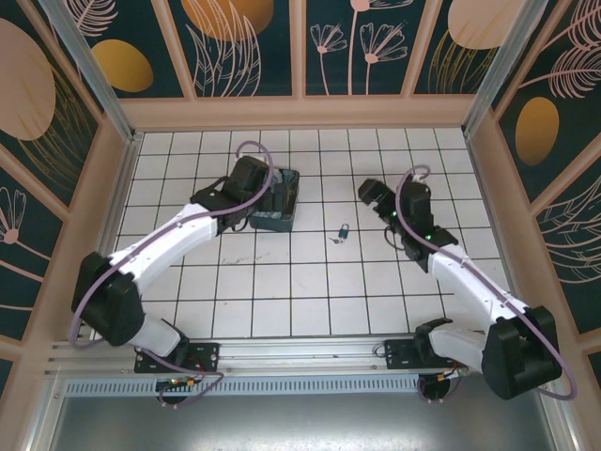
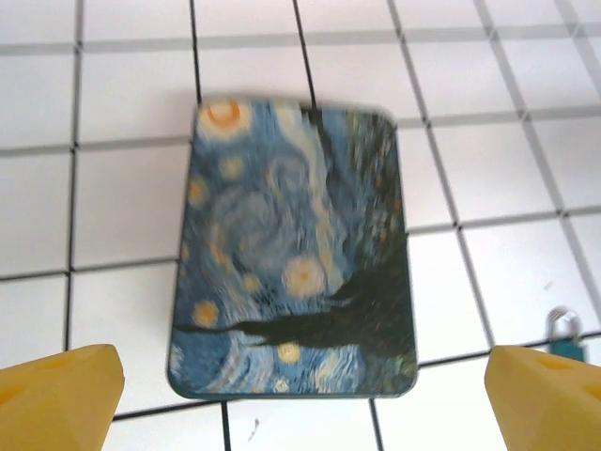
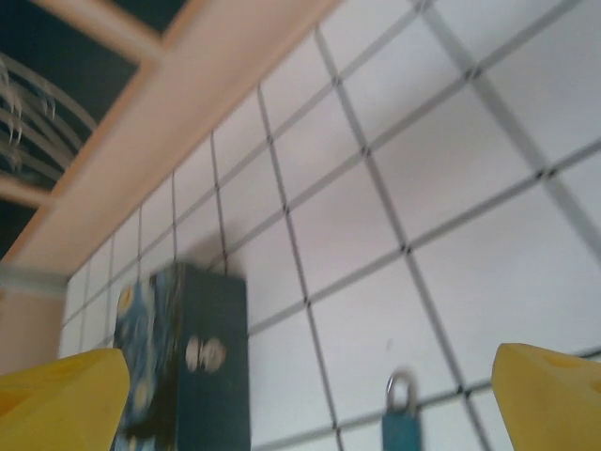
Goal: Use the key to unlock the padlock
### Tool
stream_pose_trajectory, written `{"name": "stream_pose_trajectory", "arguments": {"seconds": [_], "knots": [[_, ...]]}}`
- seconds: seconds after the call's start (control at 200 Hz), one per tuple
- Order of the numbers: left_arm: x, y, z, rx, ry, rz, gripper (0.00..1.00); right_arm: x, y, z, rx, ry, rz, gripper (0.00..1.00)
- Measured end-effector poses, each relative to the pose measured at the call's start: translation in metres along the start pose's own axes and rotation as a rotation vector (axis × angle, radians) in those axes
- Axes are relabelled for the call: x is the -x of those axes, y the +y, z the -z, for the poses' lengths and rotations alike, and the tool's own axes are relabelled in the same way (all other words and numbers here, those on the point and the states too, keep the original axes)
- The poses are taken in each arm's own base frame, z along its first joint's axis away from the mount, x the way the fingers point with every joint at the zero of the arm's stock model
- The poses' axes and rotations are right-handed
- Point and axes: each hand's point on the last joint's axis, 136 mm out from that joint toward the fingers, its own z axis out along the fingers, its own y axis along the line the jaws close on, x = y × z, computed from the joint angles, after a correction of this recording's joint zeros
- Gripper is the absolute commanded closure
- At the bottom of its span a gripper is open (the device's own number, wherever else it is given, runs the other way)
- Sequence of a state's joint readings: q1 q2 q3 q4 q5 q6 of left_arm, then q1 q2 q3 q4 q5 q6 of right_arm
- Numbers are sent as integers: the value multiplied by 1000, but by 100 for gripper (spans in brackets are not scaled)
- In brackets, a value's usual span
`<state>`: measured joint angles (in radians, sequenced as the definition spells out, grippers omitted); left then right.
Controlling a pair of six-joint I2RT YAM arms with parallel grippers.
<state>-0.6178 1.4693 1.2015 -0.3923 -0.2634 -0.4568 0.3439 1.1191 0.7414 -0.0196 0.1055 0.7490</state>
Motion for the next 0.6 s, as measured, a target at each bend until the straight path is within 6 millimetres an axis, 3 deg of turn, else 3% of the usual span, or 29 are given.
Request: {"name": "stream_pose_trajectory", "arguments": {"seconds": [0.12, 0.195, 0.28, 0.395, 0.485, 0.601], "knots": [[35, 17, 36, 44, -171, 49, 1, 57, -16, 10, -143, -213, 86, 1], [46, 38, 52, 93, -287, 72, 1, 75, -37, 13, -239, -292, 152, 1], [40, 71, 65, 169, -407, 76, 1, 86, -64, 9, -351, -339, 231, 1], [16, 124, 69, 315, -501, 63, 1, 86, -103, -3, -479, -360, 322, 1], [-1, 168, 68, 442, -532, 61, 1, 72, -133, -12, -538, -351, 381, 1], [-17, 206, 68, 539, -565, 80, 1, 49, -159, -17, -547, -343, 426, 1]]}}
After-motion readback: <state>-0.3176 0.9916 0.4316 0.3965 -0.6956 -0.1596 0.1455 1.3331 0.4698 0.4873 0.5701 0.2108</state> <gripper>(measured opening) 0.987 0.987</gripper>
